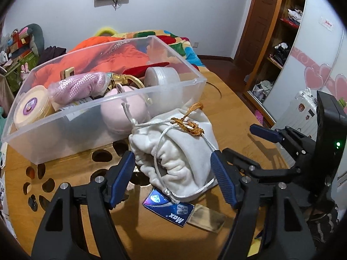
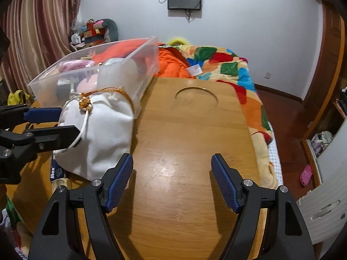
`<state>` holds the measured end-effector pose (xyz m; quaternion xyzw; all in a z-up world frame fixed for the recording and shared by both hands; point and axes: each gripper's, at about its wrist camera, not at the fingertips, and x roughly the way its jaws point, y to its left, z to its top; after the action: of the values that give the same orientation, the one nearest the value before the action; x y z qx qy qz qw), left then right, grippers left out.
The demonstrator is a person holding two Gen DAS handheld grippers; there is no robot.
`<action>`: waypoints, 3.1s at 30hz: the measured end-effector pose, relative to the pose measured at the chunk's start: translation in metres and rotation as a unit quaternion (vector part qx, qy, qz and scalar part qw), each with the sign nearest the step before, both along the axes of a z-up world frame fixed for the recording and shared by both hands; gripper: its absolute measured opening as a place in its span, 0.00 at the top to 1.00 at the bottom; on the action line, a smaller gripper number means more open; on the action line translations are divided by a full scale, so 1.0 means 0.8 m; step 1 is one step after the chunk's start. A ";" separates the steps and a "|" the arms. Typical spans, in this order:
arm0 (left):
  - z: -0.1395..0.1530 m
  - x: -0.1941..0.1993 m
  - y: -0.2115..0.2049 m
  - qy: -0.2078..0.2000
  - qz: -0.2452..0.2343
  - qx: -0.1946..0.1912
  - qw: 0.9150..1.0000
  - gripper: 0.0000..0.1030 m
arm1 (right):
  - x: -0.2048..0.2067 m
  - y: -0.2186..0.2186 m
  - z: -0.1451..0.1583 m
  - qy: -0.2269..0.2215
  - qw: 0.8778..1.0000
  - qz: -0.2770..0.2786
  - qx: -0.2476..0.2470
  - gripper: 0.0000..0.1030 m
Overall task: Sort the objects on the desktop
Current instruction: 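Move the left tool to the white drawstring pouch and close on it, then lift the pouch with the left tool while the right tool grasps its green gourd charm, then carry the pouch and charm over the box and open both tools to release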
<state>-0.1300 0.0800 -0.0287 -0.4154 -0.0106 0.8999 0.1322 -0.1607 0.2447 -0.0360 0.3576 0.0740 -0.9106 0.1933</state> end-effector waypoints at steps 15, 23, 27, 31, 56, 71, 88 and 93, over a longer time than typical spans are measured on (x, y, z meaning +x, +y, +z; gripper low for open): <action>0.004 0.004 -0.033 -0.010 0.009 0.038 0.999 0.30 | 0.012 -0.032 -0.001 -0.012 0.998 0.058 -0.024 0.31; -0.013 -0.015 -0.032 -0.029 0.010 0.015 0.999 0.23 | 0.030 -0.069 0.003 0.017 0.994 0.107 0.010 0.31; -0.020 -0.022 -0.018 -0.025 0.001 -0.006 1.000 0.16 | 0.024 -0.047 0.004 0.009 0.997 0.081 0.005 0.31; -0.027 -0.025 -0.014 -0.010 0.012 -0.011 1.000 0.23 | 0.016 -0.023 0.007 0.001 0.999 0.054 -0.003 0.31; 0.027 0.018 -0.077 0.057 0.053 0.026 0.997 0.65 | -0.006 -0.087 0.005 -0.017 0.995 0.099 -0.010 0.38; 0.024 0.019 -0.090 0.054 0.061 0.047 0.996 0.65 | -0.020 -0.093 0.006 -0.040 0.995 0.086 -0.021 0.85; 0.059 0.042 -0.098 0.096 0.076 0.048 0.991 0.65 | 0.018 -0.097 0.058 0.006 0.994 0.101 -0.049 0.85; 0.073 0.044 -0.100 0.113 0.081 0.046 0.989 0.65 | 0.027 -0.099 0.079 0.032 0.993 0.106 -0.048 0.85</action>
<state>-0.0947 0.0001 0.0300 -0.3025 -0.0707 0.9473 0.0780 -0.1392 0.1659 0.0270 0.3089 0.0738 -0.8983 0.3036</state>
